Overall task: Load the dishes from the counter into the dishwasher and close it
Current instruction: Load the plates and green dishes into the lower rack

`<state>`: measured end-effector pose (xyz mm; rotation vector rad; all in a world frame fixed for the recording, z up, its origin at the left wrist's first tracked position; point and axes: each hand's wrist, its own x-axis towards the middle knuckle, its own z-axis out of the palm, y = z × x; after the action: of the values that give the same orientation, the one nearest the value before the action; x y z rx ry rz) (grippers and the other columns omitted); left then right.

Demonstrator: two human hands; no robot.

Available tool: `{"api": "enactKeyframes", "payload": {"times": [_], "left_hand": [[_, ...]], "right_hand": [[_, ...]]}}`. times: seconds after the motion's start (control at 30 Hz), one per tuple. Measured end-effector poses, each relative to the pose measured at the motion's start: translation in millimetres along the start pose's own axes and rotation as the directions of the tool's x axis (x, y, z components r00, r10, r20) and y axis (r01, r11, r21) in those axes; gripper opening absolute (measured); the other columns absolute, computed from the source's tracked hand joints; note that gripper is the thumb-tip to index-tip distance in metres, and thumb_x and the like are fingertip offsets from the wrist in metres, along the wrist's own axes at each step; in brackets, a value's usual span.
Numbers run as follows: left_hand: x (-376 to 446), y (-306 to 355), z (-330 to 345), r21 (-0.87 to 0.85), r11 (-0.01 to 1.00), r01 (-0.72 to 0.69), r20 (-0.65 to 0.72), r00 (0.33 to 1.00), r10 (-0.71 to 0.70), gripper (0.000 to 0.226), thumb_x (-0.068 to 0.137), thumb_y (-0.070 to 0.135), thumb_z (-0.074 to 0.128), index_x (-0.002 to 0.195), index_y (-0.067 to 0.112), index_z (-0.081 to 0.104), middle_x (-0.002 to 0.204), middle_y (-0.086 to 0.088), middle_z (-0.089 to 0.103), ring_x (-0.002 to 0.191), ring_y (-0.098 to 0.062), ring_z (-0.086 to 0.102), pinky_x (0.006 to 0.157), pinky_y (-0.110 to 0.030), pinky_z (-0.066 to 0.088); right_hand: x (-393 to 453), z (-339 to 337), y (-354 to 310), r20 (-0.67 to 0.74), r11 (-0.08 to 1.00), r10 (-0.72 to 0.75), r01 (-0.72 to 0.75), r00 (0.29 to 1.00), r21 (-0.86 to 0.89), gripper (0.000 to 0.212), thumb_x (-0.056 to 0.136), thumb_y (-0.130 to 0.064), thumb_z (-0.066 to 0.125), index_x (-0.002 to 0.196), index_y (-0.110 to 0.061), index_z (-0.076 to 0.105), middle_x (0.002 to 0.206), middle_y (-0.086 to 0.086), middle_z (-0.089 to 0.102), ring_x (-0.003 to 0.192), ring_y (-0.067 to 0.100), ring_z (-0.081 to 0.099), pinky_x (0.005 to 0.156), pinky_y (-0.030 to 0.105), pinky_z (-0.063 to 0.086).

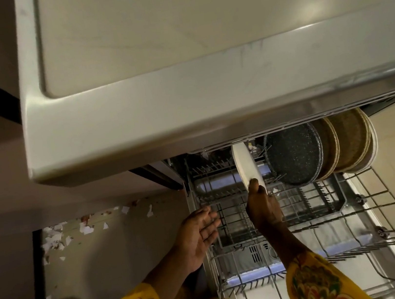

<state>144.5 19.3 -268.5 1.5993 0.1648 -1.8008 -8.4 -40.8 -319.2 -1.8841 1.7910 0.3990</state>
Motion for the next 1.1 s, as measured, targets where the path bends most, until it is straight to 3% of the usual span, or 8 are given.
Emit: {"api": "enactKeyframes", "payload": {"times": [0.3,0.5,0.6,0.7,0.9,1.1], "left_hand": [[2.4,3.6,-6.9,-0.026,1.0,0.01,0.002,1.0,-0.01,0.029,0.098,0.016,0.043,0.124,0.01,0.054,0.118,-0.011,0.062,0.107,-0.023,0.059,0.088,-0.033,0.045],[2.5,9.2,-11.3,-0.043,0.999,0.002,-0.006,1.0,-0.002,0.029,0.099,0.017,0.042,0.123,0.008,0.055,0.123,-0.013,0.061,0.108,-0.024,0.058,0.096,-0.036,0.04],[-1.1,10.3,-10.3,-0.046,0.999,0.001,-0.008,1.0,-0.001,0.029,0.098,0.017,0.043,0.124,0.008,0.055,0.122,-0.012,0.061,0.106,-0.024,0.059,0.094,-0.036,0.041],[-7.8,12.3,-7.7,-0.026,1.0,-0.009,0.0,1.0,0.009,0.033,0.098,0.018,0.044,0.128,0.008,0.053,0.124,-0.012,0.061,0.11,-0.024,0.058,0.09,-0.034,0.043],[-39.2,19.2,3.8,-0.013,0.999,-0.029,0.004,1.0,0.029,0.033,0.098,0.02,0.044,0.128,0.01,0.052,0.132,-0.012,0.056,0.125,-0.025,0.05,0.101,-0.036,0.038],[-92.8,31.4,9.2,-0.038,0.997,-0.066,0.025,0.997,0.067,0.035,0.101,0.02,0.037,0.132,0.013,0.051,0.136,-0.007,0.053,0.128,-0.022,0.047,0.099,-0.032,0.036]], "right_hand": [[28.9,-19.1,3.9,-0.003,0.984,0.096,-0.094,0.995,0.15,0.032,0.101,-0.022,0.029,0.128,-0.008,0.037,0.125,0.018,0.055,0.111,0.032,0.058,0.088,0.038,0.049],[38.3,-25.8,-9.9,0.029,0.996,0.087,-0.088,0.996,0.031,0.042,0.099,-0.019,0.035,0.139,-0.011,0.025,0.124,0.017,0.054,0.109,0.032,0.058,0.088,0.041,0.048],[33.5,-24.3,-12.5,0.051,0.984,0.128,-0.133,0.99,0.117,0.044,0.1,-0.021,0.035,0.142,-0.013,0.026,0.127,0.018,0.053,0.114,0.033,0.055,0.096,0.046,0.046],[20.5,-25.4,-13.6,0.081,0.966,0.15,-0.163,0.985,0.198,0.04,0.101,-0.026,0.031,0.139,-0.014,0.035,0.128,0.017,0.052,0.118,0.032,0.052,0.101,0.047,0.042],[-31.7,-20.5,-6.7,0.139,0.964,0.128,-0.156,0.982,0.214,0.029,0.097,-0.019,0.041,0.123,-0.009,0.048,0.127,0.016,0.052,0.115,0.035,0.053,0.096,0.042,0.045],[-97.9,-39.6,-7.4,0.186,0.987,0.038,-0.067,0.982,0.149,0.039,0.095,-0.015,0.042,0.134,-0.009,0.043,0.13,0.013,0.048,0.119,0.03,0.05,0.097,0.033,0.044]]}}
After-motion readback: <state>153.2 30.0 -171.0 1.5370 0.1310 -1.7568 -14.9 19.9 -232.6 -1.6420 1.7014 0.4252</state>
